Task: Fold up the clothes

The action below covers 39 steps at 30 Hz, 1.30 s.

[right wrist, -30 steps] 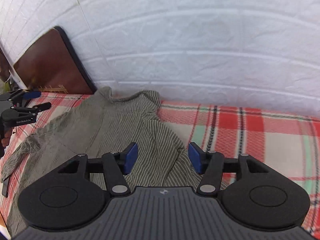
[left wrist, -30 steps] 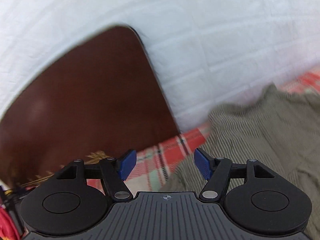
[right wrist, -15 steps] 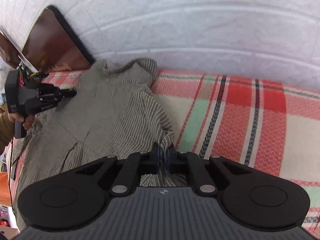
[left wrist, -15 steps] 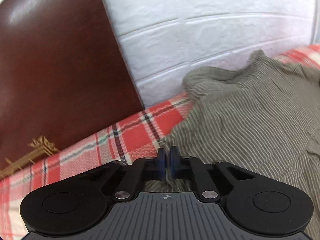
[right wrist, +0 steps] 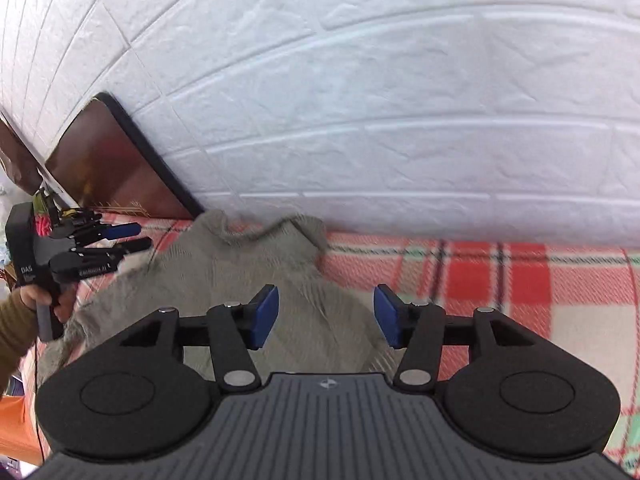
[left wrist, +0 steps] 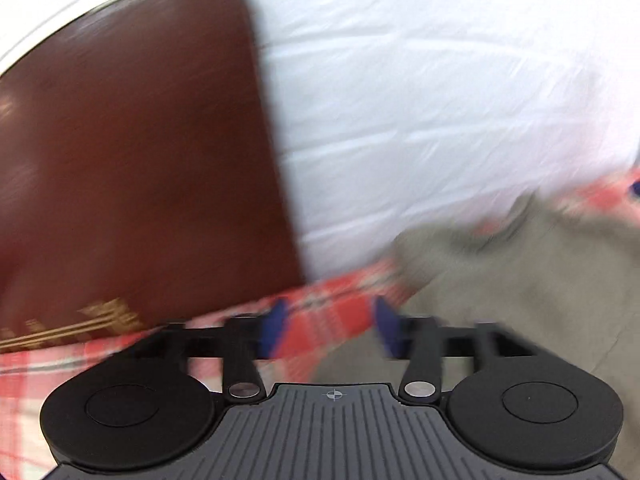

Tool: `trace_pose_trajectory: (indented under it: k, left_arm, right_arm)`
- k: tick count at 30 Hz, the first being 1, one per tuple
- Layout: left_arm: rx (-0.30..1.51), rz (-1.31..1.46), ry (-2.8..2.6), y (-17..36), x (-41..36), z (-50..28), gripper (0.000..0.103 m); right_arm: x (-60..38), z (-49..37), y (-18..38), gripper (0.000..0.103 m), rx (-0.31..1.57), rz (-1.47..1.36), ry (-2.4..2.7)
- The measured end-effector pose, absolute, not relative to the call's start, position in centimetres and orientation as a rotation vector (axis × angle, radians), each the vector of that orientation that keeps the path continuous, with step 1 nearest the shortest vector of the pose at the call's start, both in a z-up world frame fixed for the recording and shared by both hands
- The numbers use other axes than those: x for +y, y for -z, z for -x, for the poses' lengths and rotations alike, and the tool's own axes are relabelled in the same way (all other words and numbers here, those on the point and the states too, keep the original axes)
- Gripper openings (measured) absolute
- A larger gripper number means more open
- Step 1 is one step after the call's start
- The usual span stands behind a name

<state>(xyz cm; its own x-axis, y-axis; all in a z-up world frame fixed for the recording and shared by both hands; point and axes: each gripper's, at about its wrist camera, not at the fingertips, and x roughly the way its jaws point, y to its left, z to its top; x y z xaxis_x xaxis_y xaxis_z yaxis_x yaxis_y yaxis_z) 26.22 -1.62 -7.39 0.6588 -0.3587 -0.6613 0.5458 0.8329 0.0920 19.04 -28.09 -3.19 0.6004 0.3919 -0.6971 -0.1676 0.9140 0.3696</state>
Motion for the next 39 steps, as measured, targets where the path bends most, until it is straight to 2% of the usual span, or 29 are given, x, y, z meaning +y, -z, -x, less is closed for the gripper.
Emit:
trace_pose_trajectory:
  k: [6,8,9,10,11,12,13,14,15,16,19,27,32,34,36,37,38,39]
  left_arm:
    - [0.693,-0.407,0.586,9.2,-7.0,-26.7,0.081]
    - [0.706,-0.419,0.585,9.8,-7.4,-26.6,0.081]
    - [0.716,-0.423,0.587,10.1,-7.6,-26.6,0.078]
    - [0.727,-0.427,0.591,10.4,-7.7,-26.7,0.067]
    - [0.723,-0.446,0.595,10.7,-7.8,-26.5,0.033]
    - [0.718,-0.464,0.598,11.0,-8.0,-26.3,0.016]
    - [0.714,-0.483,0.601,11.3,-8.2,-26.1,0.014]
    - [0.703,-0.5,0.605,11.5,-8.3,-25.9,0.005]
    - [0.681,-0.512,0.605,11.4,-8.4,-25.6,0.002]
    - [0.667,-0.514,0.594,11.3,-8.5,-25.6,0.001]
    - [0.628,-0.521,0.551,11.2,-8.9,-25.9,0.0]
    - [0.561,-0.521,0.468,11.0,-10.4,-27.8,0.001]
    - [0.565,-0.523,0.47,11.3,-10.7,-28.6,0.001]
    - [0.588,-0.554,0.46,12.0,-11.3,-28.9,0.002]
    - [0.587,-0.593,0.444,12.1,-11.3,-28.7,0.014]
    - [0.576,-0.606,0.437,11.8,-11.0,-28.5,0.022]
    - [0.565,-0.618,0.43,11.5,-10.7,-28.3,0.038]
    - [0.553,-0.63,0.423,11.3,-10.5,-28.2,0.04]
  right_arm:
    - [-25.0,-21.9,3.9,0.06,0.904,-0.213,-0.345]
    - [-24.5,-22.4,4.5,0.06,0.918,-0.204,-0.354]
    - [-24.2,-22.6,4.8,0.06,0.925,-0.2,-0.359]
    - [-23.9,-22.8,5.1,0.06,0.932,-0.196,-0.363]
    - [-23.7,-23.0,5.4,0.06,0.938,-0.192,-0.368]
    - [-23.5,-23.1,5.7,0.06,0.94,-0.191,-0.374]
    - [-23.2,-23.2,6.0,0.06,0.944,-0.189,-0.381]
    - [-22.8,-23.4,6.4,0.057,0.958,-0.184,-0.391]
    - [-22.3,-23.5,6.8,0.042,0.972,-0.174,-0.401]
    - [-21.6,-23.6,7.1,0.01,0.987,-0.139,-0.411]
    - [-19.9,-23.2,6.6,0.008,0.929,-0.012,-0.38]
    - [-18.6,-23.4,4.7,0.007,0.724,0.112,-0.307]
    - [-20.6,-24.1,4.7,0.007,0.712,0.039,-0.293]
    - [-20.5,-25.0,6.2,0.008,0.78,0.028,-0.269]
    - [-20.5,-25.3,7.2,0.011,0.808,0.023,-0.251]
    - [-20.7,-25.0,7.4,0.017,0.806,0.016,-0.248]
    - [-21.8,-24.4,6.5,0.023,0.796,-0.019,-0.257]
    - [-22.8,-23.7,5.7,0.04,0.786,-0.055,-0.267]
